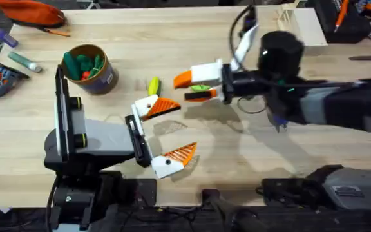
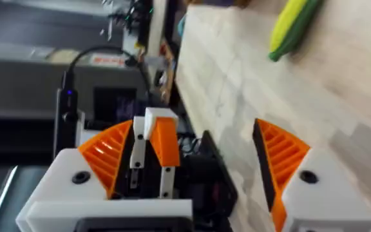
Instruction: Pick up the gripper from the table and insert it into the empty holder that is missing its gripper. Then pick up a screw, insert it into the mounting hole, and use the screwdriver to tighten it. Finally, clean up the table by picking up the vegetable and placing it into the bucket.
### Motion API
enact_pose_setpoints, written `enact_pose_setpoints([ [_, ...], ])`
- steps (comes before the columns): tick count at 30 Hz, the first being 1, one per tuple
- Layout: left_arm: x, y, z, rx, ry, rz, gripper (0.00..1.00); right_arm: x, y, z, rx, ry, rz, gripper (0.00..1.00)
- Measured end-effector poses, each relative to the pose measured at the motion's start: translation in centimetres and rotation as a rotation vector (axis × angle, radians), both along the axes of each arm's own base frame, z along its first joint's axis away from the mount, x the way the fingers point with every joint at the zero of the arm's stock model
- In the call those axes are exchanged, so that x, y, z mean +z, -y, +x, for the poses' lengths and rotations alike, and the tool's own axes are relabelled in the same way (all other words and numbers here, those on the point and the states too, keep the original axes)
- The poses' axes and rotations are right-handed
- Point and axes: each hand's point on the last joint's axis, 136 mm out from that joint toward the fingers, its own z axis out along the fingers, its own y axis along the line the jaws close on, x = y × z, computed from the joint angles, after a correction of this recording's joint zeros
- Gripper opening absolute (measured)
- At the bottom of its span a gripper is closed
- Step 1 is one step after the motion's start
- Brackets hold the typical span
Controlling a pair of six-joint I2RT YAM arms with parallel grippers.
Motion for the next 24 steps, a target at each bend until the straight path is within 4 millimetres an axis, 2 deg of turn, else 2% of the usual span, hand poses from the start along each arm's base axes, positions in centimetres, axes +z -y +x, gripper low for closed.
enact_pose_setpoints([
  [7, 0.0, 0.0, 0.0, 0.0, 0.0, 0.0, 0.989, 1.2, 4.8, 2.5, -0.109, 0.019, -0.111, 0.993],
  [11, 0.0, 0.0, 0.0, 0.0, 0.0, 0.0, 0.989, 2.1, 6.8, 3.2, -0.135, 0.022, -0.221, 0.993],
  [20, 0.0, 0.0, 0.0, -0.003, 0.0, 0.0, 0.989, 4.9, 11.0, 4.9, -0.19, 0.175, -0.614, 0.992],
  [24, 0.0, 0.0, -0.1, -0.003, 0.0, 0.0, 0.989, 5.2, 12.8, 5.1, -0.196, 0.235, -0.81, 0.992],
])
